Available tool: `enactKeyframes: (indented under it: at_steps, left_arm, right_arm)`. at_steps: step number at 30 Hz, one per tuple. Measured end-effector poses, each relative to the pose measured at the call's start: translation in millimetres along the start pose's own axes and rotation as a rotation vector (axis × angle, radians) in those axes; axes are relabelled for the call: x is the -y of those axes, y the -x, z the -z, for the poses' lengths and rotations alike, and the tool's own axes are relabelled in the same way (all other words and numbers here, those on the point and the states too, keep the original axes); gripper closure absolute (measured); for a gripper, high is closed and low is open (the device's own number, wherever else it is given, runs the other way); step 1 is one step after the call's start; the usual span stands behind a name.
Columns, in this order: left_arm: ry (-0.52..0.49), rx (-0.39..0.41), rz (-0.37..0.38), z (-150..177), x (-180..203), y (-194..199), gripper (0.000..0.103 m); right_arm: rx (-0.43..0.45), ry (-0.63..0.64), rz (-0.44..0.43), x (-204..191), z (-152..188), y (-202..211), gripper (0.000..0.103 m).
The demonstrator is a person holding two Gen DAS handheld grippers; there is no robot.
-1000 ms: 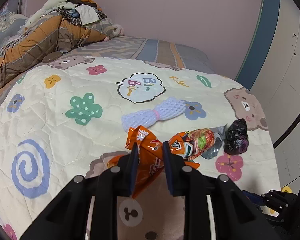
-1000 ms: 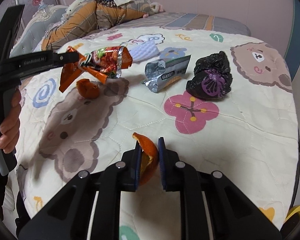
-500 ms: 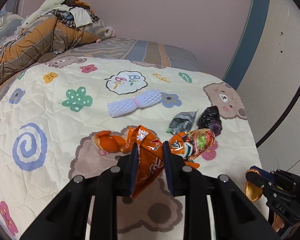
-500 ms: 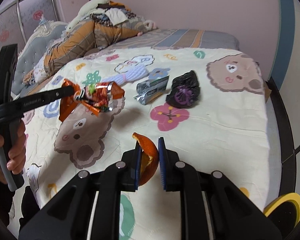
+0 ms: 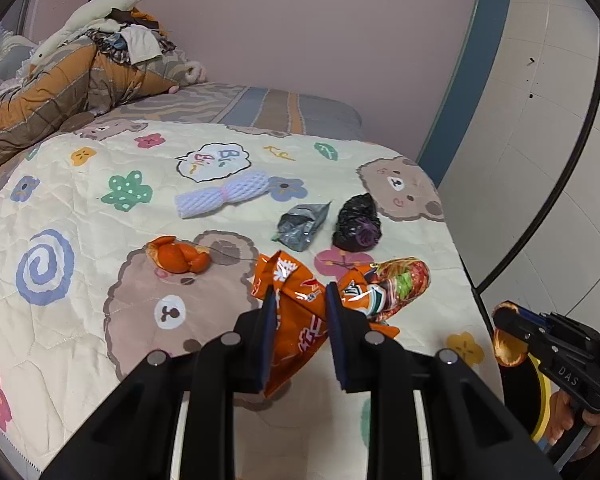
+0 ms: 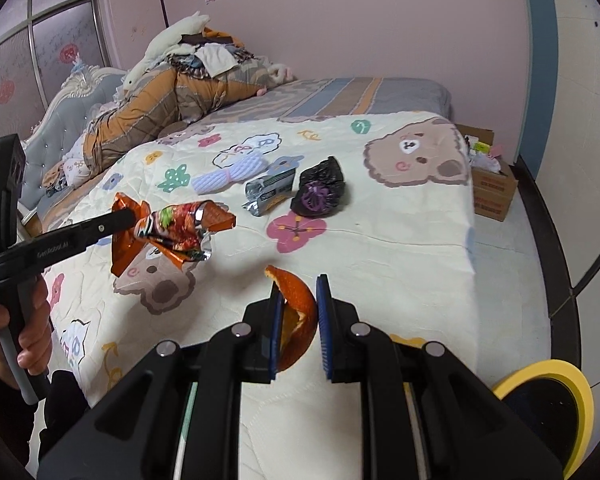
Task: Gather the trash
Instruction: 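Lift the orange wrapper and orange peel and carry them toward the bin, then open both tools over the yellow bin to drop wrapper and peel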
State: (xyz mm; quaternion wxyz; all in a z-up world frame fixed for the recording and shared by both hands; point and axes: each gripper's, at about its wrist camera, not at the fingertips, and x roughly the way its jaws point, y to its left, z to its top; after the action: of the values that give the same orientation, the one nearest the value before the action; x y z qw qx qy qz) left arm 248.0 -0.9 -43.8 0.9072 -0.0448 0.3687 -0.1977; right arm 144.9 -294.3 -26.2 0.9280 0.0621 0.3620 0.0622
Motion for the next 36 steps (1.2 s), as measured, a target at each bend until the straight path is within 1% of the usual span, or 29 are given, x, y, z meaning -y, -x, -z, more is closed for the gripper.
enactKeyframes:
  at_steps: [7, 11, 17, 23, 36]
  left_arm:
    - [-0.052, -0.008, 0.033, 14.6, 35.9, 9.0, 0.081]
    - [-0.091, -0.017, 0.059, 25.5, 60.4, 9.8, 0.081]
    - [-0.110, -0.031, 0.112, 35.4, 92.6, 10.3, 0.080]
    - [-0.175, -0.058, 0.166, 49.6, 134.6, 9.2, 0.080]
    - [-0.288, -0.120, 0.253, 70.6, 208.4, 3.4, 0.080]
  right_arm:
    - [0.024, -0.015, 0.027, 15.7, 11.3, 32.6, 0.088]
    - [0.031, -0.058, 0.047, 35.2, 22.7, 54.2, 0.088]
    - [0.066, -0.109, 0.108, 66.8, 35.0, 90.1, 0.088]
    - [0.102, -0.151, 0.155, 96.7, 43.4, 120.5, 0.088]
    - [0.139, -0.272, 0.238, 162.4, 66.9, 158.8, 0.088]
